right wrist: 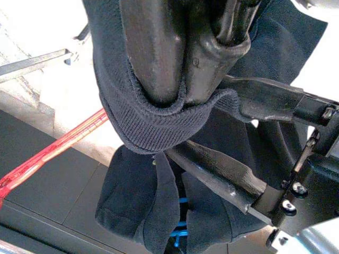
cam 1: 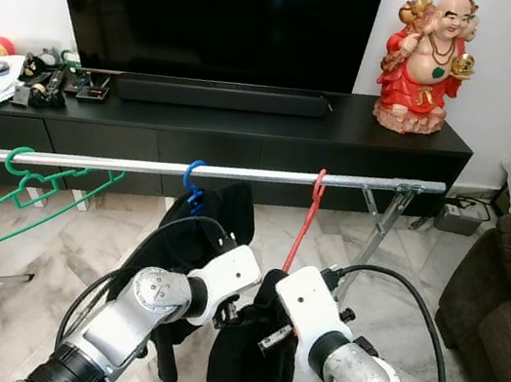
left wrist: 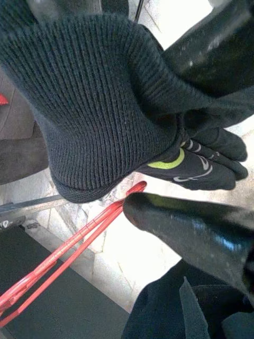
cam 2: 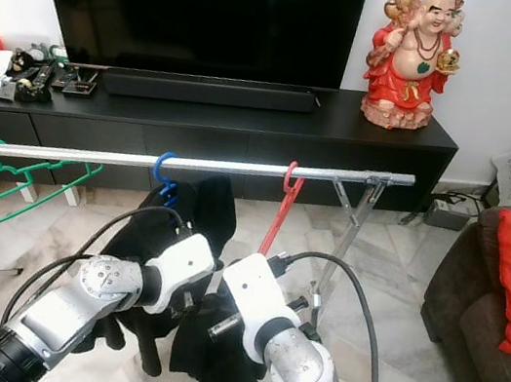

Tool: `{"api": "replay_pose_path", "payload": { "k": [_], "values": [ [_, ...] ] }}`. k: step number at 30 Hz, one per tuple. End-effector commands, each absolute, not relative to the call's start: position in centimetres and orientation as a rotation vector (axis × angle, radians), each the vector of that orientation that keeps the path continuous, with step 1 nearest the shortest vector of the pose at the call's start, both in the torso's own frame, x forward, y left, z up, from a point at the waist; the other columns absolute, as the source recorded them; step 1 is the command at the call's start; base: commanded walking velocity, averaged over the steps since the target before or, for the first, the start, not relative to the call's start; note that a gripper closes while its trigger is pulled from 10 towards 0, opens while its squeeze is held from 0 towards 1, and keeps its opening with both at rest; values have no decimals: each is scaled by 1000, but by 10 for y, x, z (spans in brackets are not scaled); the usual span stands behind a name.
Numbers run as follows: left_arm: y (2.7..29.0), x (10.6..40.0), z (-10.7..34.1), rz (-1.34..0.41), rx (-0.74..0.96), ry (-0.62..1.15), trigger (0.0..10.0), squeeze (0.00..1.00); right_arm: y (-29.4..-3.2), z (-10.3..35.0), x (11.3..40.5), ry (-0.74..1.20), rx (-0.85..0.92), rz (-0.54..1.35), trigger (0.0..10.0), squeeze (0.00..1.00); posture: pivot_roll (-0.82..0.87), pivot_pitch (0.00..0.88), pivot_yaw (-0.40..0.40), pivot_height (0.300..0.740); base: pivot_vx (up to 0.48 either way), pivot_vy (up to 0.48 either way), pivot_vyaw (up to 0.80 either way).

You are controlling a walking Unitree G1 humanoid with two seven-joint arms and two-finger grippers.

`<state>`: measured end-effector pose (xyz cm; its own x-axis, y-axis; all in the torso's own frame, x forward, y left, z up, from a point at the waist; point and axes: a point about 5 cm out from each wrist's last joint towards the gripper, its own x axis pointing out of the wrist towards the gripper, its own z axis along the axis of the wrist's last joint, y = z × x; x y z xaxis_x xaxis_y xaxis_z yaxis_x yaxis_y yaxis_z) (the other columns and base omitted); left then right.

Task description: Hang hanger

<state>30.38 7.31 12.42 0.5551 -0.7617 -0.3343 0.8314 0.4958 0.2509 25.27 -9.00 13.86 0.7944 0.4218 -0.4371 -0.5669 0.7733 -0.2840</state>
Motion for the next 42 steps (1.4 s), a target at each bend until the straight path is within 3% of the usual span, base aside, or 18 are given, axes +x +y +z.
{"api": "replay_pose_path", "payload": {
  "k": [1, 24, 25, 27, 28, 30, 31, 32, 42],
  "values": [
    [75, 305, 123, -959, 415, 210, 0, 0, -85, 145, 252, 333, -422, 574, 10000, 0, 16, 31, 83, 740, 0, 0, 0],
    [77, 303, 122, -984, 433, 228, 0, 0, -93, 139, 254, 350, -441, 562, 10000, 0, 17, 25, 85, 740, 0, 0, 0],
    [77, 303, 122, -985, 433, 228, 0, 0, -95, 138, 254, 355, -446, 560, 10000, 67, 14, 28, 84, 740, 0, 0, 0],
    [77, 303, 122, -985, 433, 228, 0, 0, -96, 137, 253, 356, -448, 560, 10000, 67, 14, 28, 84, 740, 0, 0, 0],
    [77, 303, 122, -985, 434, 228, 0, 0, -98, 135, 253, 366, -455, 559, 10000, 1000, 15, 30, 84, 740, 0, 0, 0],
    [77, 303, 122, -985, 435, 227, 0, 0, -101, 133, 253, 373, -462, 554, 10000, 1000, 16, 31, 84, 740, 0, 0, 0],
    [77, 303, 122, -984, 436, 226, 0, 0, -103, 133, 254, 378, -475, 545, 10000, 741, 16, 31, 84, 740, 0, 0, 0],
    [77, 303, 123, -984, 436, 225, 0, 0, -104, 132, 254, 379, -486, 543, 10000, 0, 16, 32, 83, 740, 0, 0, 0],
    [77, 302, 122, -988, 437, 226, 0, 0, -109, 128, 254, 393, -497, 541, 10000, 0, 18, 34, 82, 740, 0, 0, 0]
  ]
}}
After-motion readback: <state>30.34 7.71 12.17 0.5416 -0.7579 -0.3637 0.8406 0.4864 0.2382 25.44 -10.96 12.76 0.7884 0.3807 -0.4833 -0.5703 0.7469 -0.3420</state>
